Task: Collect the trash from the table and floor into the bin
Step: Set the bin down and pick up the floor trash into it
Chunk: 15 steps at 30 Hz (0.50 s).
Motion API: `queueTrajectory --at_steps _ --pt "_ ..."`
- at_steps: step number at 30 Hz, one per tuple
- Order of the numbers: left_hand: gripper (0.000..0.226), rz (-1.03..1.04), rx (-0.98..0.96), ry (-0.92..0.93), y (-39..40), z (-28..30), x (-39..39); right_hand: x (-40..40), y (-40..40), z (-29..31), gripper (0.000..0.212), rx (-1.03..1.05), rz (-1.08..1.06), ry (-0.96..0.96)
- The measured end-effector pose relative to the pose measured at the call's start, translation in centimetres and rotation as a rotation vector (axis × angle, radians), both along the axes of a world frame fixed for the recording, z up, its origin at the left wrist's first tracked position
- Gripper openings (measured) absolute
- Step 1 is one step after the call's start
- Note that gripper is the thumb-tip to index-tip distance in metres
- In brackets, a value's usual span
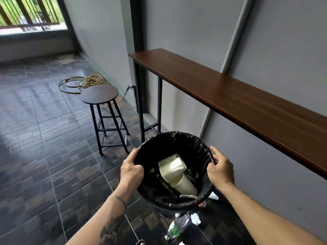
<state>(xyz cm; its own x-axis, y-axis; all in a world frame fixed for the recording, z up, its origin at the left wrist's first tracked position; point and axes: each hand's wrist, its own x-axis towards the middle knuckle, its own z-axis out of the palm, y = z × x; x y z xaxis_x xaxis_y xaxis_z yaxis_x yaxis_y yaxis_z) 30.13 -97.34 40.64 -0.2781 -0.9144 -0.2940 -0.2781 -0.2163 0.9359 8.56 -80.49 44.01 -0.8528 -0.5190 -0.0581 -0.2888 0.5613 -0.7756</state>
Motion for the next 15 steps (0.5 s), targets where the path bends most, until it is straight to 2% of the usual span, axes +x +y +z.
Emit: queueTrajectory --at_steps 7,10,15 --pt "0.08 0.044 0.016 -0.088 -1.3 -2.6 -0.1 -0.7 -2.4 -5.1 0.055 0.099 -0.033 -0.073" --pt "0.082 0.044 0.058 -0.112 -4.1 -7.7 -0.8 -1.7 -4.4 -11.1 0.05 0.161 -0.057 -0.115" --pt "0.081 0.055 0.078 -0.122 -7.3 -17.9 -2.2 -3.1 -7.6 -23.4 0.047 0.147 -0.068 -0.277"
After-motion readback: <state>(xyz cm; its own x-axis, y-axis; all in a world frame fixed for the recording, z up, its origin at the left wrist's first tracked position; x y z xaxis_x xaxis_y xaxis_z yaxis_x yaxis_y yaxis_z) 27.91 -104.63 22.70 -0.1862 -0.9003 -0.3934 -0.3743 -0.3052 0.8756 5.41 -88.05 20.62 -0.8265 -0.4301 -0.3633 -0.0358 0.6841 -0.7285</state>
